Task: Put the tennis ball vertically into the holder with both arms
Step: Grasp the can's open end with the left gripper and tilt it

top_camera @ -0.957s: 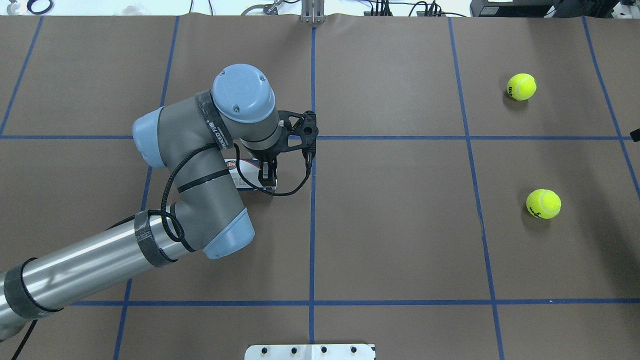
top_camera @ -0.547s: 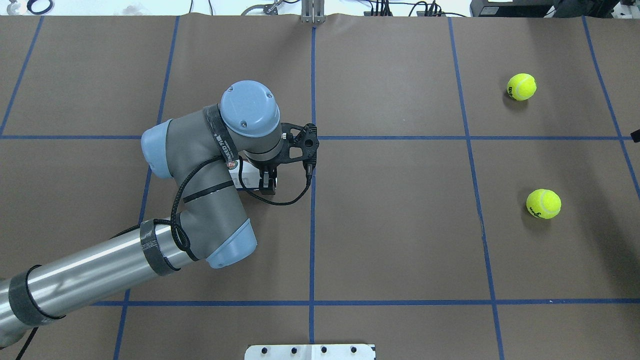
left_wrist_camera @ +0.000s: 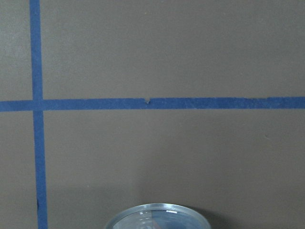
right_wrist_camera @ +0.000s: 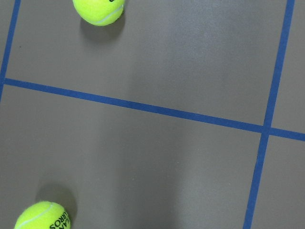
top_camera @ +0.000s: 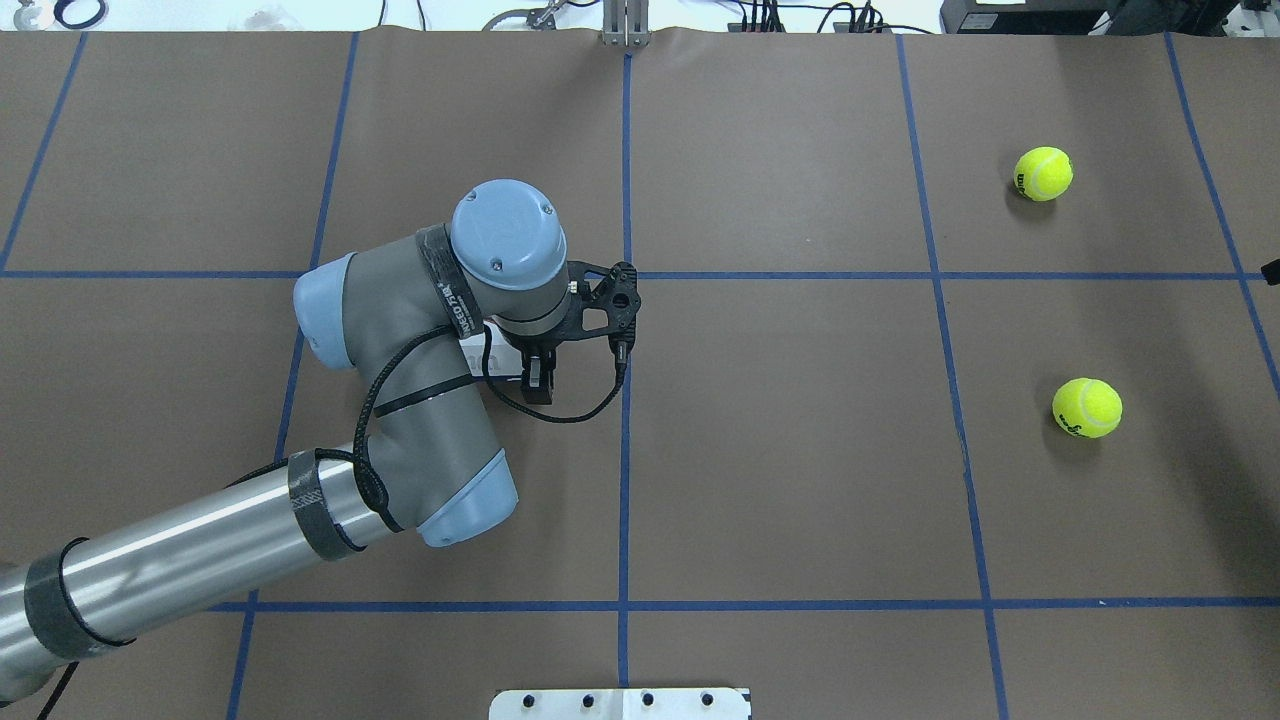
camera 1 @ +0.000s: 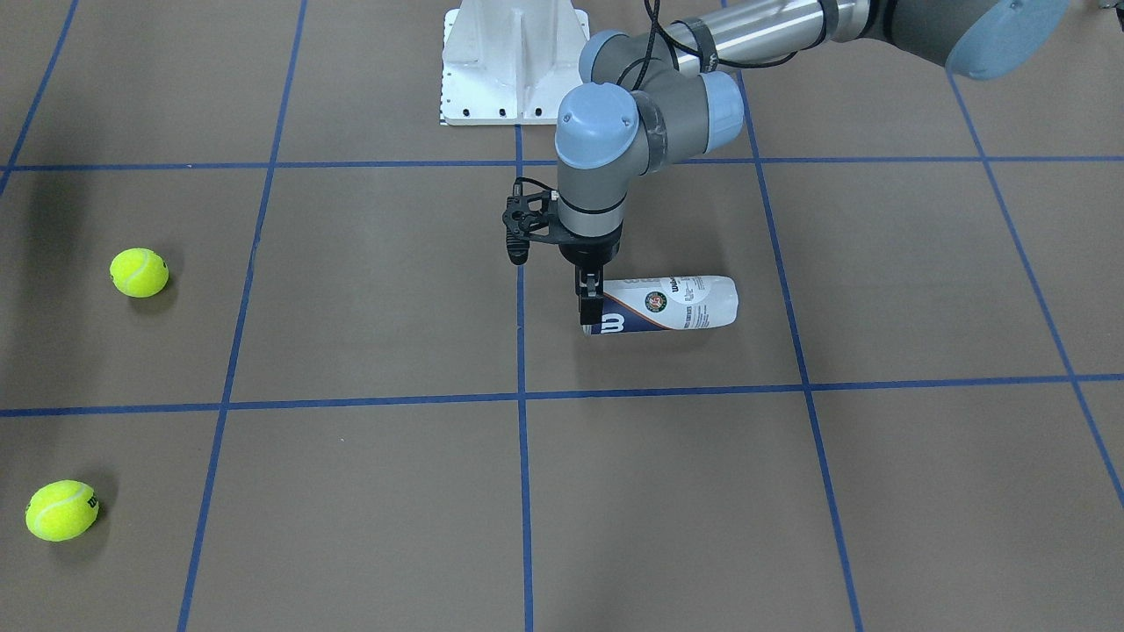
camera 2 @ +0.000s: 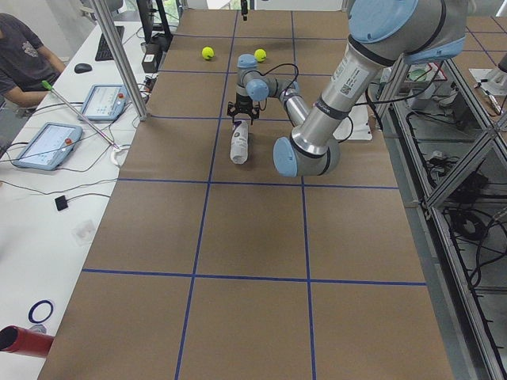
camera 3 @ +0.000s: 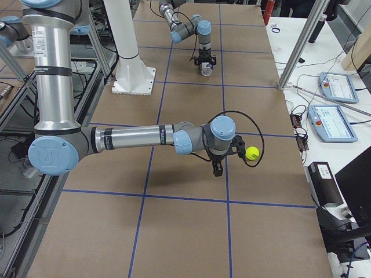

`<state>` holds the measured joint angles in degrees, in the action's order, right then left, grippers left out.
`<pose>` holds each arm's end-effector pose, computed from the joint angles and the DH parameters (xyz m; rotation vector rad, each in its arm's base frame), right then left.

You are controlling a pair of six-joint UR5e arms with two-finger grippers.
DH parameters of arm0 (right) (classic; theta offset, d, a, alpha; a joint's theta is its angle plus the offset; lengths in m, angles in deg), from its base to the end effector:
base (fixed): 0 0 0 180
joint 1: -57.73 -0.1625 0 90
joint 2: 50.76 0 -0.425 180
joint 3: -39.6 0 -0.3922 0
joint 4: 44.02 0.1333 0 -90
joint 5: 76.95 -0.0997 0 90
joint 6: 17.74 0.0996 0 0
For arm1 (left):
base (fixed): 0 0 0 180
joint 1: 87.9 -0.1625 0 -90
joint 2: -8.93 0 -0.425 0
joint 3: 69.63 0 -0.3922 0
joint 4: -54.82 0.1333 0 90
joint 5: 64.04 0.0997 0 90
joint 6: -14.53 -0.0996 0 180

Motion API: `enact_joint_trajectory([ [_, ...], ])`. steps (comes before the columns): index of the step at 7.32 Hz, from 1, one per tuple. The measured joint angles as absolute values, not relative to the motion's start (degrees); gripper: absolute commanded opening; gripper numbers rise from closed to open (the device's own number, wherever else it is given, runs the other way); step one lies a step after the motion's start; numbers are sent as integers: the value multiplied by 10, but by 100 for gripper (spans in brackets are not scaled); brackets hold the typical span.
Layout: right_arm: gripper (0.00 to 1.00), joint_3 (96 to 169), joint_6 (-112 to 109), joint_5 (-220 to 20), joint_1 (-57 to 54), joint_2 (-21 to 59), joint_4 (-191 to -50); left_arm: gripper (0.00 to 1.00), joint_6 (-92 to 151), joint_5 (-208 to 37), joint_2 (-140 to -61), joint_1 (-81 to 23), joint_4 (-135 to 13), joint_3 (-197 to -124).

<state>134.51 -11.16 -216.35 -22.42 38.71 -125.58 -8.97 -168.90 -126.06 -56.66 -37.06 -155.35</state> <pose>-0.0299 -0.5091 0.5893 0.1022 -0.8821 -0.1577 0.5737 -0.4740 0.2107 0.6927 0.5056 1.4523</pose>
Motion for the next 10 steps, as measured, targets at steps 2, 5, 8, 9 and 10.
enact_joint_trajectory([
  [2, 99, 1345, -111, -2163, -224, 387, -1256, 96, -89, -1688, -1261, -567, -390, -1539],
  [5, 99, 1345, -112, -2163, -224, 387, -1256, 96, -88, -1688, -1261, -567, -398, -1528],
  [8, 99, 1345, -111, -2164, -224, 387, -1256, 95, -88, -1687, -1262, -567, -399, -1522],
  [9, 99, 1345, -111, -2164, -224, 387, -1256, 89, -88, -1685, -1262, -567, -399, -1520],
  [10, 99, 1345, -111, -2164, -224, 387, -1256, 81, -88, -1683, -1263, -567, -400, -1517],
])
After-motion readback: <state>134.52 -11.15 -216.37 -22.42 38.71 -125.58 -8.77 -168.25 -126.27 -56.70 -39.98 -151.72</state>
